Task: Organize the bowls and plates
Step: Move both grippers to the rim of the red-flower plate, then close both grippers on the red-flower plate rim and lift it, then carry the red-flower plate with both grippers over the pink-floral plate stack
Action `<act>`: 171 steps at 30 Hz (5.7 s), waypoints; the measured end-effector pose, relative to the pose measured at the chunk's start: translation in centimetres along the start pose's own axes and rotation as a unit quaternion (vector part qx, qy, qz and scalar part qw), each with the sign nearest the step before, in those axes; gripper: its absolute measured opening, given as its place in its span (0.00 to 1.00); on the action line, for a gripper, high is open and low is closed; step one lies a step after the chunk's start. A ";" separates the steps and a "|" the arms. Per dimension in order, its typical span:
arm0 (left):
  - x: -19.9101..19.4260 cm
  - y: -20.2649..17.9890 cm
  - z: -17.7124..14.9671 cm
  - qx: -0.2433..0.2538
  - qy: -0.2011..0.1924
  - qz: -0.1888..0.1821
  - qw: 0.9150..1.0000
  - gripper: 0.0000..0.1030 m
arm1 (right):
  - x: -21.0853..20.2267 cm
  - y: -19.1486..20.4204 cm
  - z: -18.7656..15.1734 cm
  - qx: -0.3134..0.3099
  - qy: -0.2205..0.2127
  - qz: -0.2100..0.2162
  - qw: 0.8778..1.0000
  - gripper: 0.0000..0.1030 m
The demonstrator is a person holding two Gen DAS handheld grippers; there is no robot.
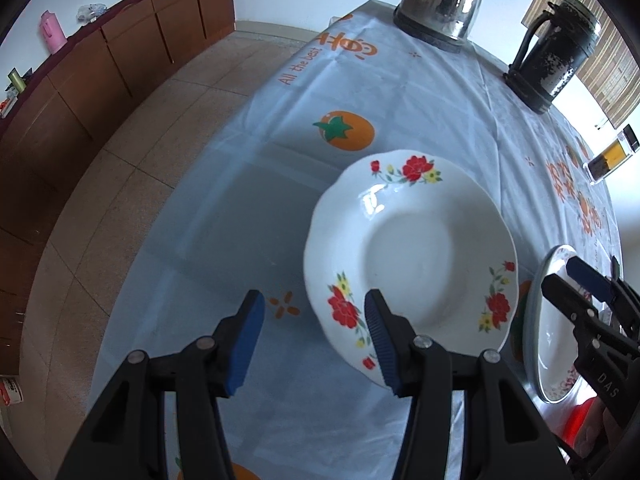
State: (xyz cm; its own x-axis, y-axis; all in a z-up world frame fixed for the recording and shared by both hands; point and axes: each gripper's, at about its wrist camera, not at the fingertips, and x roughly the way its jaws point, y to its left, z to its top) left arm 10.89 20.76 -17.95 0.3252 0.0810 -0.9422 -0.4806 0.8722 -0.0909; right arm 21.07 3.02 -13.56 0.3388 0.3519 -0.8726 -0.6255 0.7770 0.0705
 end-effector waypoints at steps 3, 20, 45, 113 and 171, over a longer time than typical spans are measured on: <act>0.5 0.3 0.4 0.001 0.003 0.003 1.000 0.51 | 0.8 0.3 0.4 -0.004 0.005 0.003 1.000 0.45; 1.9 0.1 1.3 0.018 0.011 -0.012 1.000 0.48 | 4.0 1.5 0.9 -0.025 0.046 0.001 0.999 0.33; 1.7 -1.0 1.2 0.030 0.022 -0.005 0.999 0.20 | 4.4 2.5 0.7 -0.032 0.064 0.003 0.997 0.22; -2.2 -3.9 0.6 0.045 -0.005 -0.013 0.999 0.20 | -1.2 0.6 -1.1 0.005 0.021 -0.002 1.000 0.22; -2.7 -15.2 -1.8 0.146 0.005 -0.034 0.989 0.20 | -5.1 -8.3 -6.9 0.098 0.008 -0.046 0.994 0.22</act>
State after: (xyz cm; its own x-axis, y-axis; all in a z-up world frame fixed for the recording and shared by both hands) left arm 15.87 6.44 -14.54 0.3407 0.0145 -0.9401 -0.2025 0.9775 -0.0583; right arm 19.72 -8.85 -13.06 0.3761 0.2680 -0.8870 -0.4435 0.8926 0.0816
